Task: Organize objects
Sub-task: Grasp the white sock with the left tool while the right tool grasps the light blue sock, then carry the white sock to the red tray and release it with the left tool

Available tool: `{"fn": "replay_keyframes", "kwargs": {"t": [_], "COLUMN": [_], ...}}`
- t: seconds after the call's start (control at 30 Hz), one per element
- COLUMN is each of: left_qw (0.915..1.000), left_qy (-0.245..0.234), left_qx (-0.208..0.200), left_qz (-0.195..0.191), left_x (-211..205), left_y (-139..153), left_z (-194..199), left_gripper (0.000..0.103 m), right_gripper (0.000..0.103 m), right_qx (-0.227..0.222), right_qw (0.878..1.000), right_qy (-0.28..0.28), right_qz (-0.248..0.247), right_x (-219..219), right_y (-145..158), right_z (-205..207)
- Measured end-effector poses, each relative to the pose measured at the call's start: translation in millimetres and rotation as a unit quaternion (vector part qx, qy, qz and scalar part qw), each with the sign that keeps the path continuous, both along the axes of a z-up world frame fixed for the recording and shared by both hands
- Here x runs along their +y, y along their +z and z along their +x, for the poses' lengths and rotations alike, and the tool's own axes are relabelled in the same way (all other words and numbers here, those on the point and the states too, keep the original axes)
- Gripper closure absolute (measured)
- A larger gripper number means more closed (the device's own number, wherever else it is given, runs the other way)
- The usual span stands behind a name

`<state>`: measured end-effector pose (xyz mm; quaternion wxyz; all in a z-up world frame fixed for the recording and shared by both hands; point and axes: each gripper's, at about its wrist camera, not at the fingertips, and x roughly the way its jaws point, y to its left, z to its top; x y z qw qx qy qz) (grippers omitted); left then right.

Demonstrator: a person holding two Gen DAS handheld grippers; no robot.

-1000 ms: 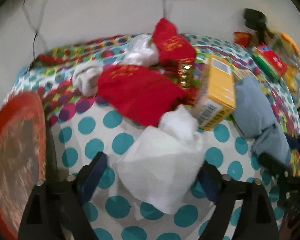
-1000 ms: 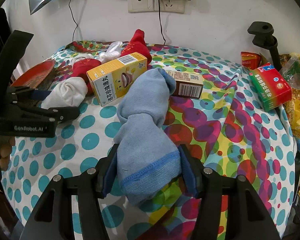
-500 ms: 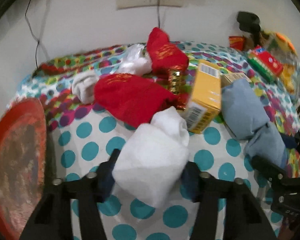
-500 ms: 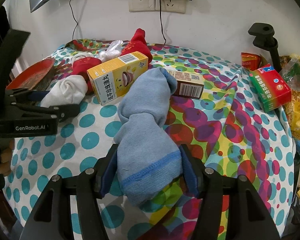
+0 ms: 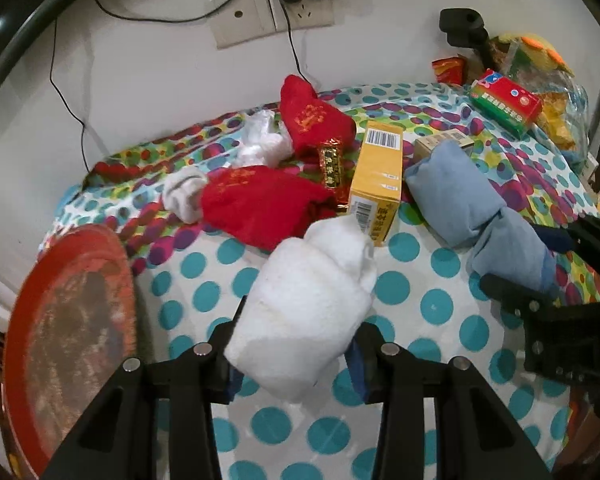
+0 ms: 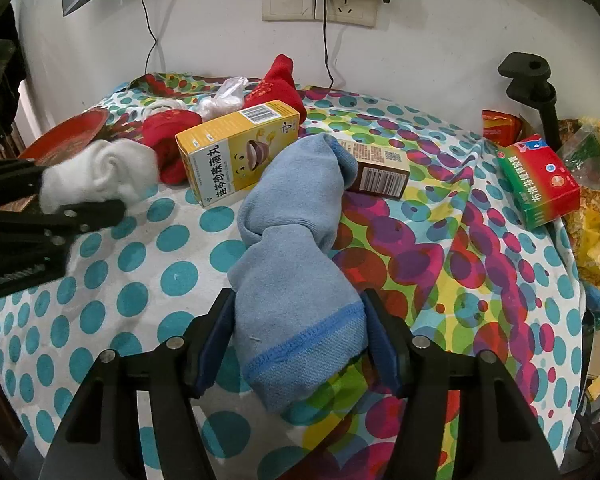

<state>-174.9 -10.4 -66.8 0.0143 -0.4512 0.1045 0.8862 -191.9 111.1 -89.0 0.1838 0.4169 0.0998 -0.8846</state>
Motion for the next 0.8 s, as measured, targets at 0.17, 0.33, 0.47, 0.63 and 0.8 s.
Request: {"fn": "replay_keyframes", "kwargs": {"t": [0.17,0.33,0.47,0.63,0.8], "left_qw": [0.9998,0.9996,0.9988,0.9969,0.9930], "left_qy": [0.007,0.022,0.043,0.076,0.118], "left_qx": [0.008,0.014,0.019,0.013,0.000], "left_qz": [-0.016,-0.014,-0.015,-0.012,-0.008], "left_x": [-12.0,-31.4,-53.8,-96.3,-145.7], "left_y": [12.5,27.5,39.2,47.3,44.1], "left_z": [10.2,16.6,20.0,24.7,28.7], "left_gripper": [0.061,0.061,0.061,0.061,0.061], "right_gripper": [0.045,0.045,0.045,0.045,0.045], "right_qx": [-0.001,0.000,0.000,0.000,0.001], "right_qw": [1.000,1.000,1.000,1.000,1.000], "right_qy": [0.000,0.000,0.000,0.000,-0.001], "right_qz": [-0.001,0.000,0.000,0.000,0.002], "right_x": [0.6,0.2,0.5,0.5,1.1], "right_y": [0.0,-0.1,-0.1,0.0,0.1], "right_z": [-0.3,-0.1,-0.1,-0.2,0.1]}}
